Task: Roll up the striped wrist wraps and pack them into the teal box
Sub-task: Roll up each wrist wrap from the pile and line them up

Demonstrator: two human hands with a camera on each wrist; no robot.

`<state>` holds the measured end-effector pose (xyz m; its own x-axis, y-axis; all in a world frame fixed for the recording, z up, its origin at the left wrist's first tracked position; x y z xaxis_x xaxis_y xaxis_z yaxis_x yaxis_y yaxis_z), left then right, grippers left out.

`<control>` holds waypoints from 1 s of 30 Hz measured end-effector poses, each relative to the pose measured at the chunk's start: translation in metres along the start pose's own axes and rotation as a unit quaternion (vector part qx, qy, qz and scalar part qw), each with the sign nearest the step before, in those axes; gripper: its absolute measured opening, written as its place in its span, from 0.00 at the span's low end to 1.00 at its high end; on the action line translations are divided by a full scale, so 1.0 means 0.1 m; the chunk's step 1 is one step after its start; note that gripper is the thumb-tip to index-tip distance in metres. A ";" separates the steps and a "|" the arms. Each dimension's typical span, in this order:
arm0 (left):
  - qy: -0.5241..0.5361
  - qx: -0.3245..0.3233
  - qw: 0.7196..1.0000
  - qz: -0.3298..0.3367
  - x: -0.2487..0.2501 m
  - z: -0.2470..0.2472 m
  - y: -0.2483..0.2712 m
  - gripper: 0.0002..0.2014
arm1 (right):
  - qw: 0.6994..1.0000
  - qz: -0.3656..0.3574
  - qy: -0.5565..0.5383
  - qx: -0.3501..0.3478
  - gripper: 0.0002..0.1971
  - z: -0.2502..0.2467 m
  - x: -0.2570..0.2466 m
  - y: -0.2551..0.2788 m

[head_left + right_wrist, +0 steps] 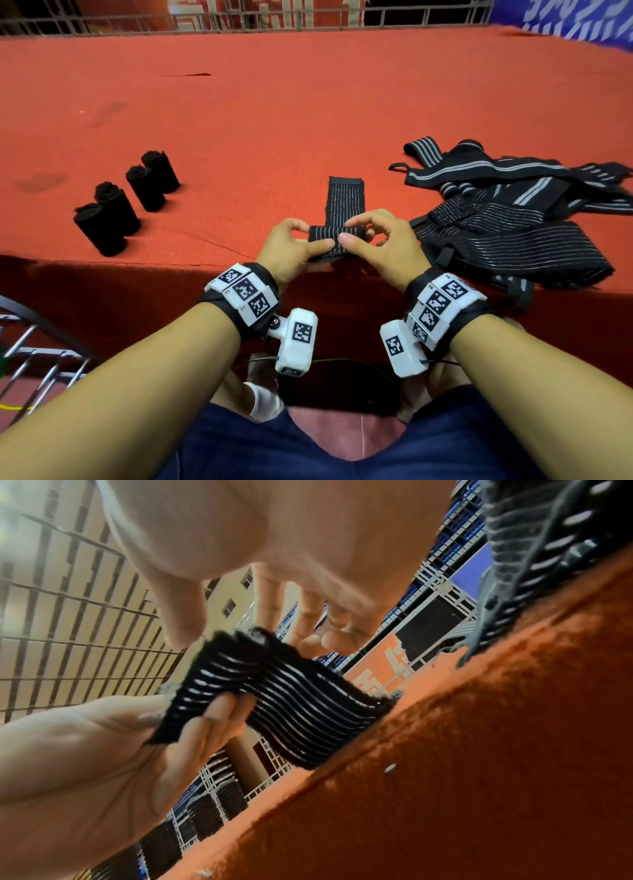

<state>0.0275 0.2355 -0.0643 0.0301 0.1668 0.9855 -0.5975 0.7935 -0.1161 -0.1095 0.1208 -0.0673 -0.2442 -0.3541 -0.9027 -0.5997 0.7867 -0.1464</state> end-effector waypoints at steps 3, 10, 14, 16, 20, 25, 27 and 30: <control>-0.009 0.004 1.000 0.020 0.01 -0.03 -0.10 0.21 | 0.999 -0.043 0.027 -0.016 0.21 0.00 -0.02 0.03; -0.017 -0.019 0.999 0.031 -0.09 0.02 -0.24 0.12 | 0.997 -0.063 0.045 -0.002 0.08 0.03 0.21 -0.14; -0.034 -0.014 0.999 0.004 -0.14 0.03 -0.36 0.13 | 0.999 -0.031 0.024 0.001 0.03 0.06 0.26 -0.34; -0.093 -0.020 0.995 0.038 -0.18 -0.01 -0.47 0.27 | 0.999 0.005 -0.050 -0.018 0.02 0.08 0.29 -0.46; -0.190 -0.090 0.971 0.112 -0.21 -0.05 -0.62 0.51 | 0.984 0.075 -0.159 -0.041 0.07 0.15 0.39 -0.60; -0.087 -0.086 0.989 0.082 -0.39 0.01 -0.74 0.38 | 0.954 0.149 -0.251 -0.072 0.11 0.25 0.51 -0.61; -0.060 -0.070 0.993 0.075 -0.46 0.01 -0.75 0.30 | 0.955 0.160 -0.238 -0.076 0.13 0.24 0.53 -0.61; -0.080 -0.060 0.990 0.095 -0.56 -0.04 -0.77 0.16 | 0.960 0.155 -0.219 -0.084 0.18 0.22 0.55 -0.60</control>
<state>0.0747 0.1674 -0.1110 -0.2066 0.2332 0.9502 -0.4800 0.8221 -0.3062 -0.0701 0.0655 -0.1171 -0.1089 0.1584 -0.9813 -0.6737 0.7141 0.1901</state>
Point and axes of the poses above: each hand's wrist, its own y-axis away from the middle knuckle, its own z-axis out of the palm, x = y × z, the point moved 2 cm from there along -y, towards the middle knuckle, and after that the axes turned 15 degrees about z, right-handed, at the moved point
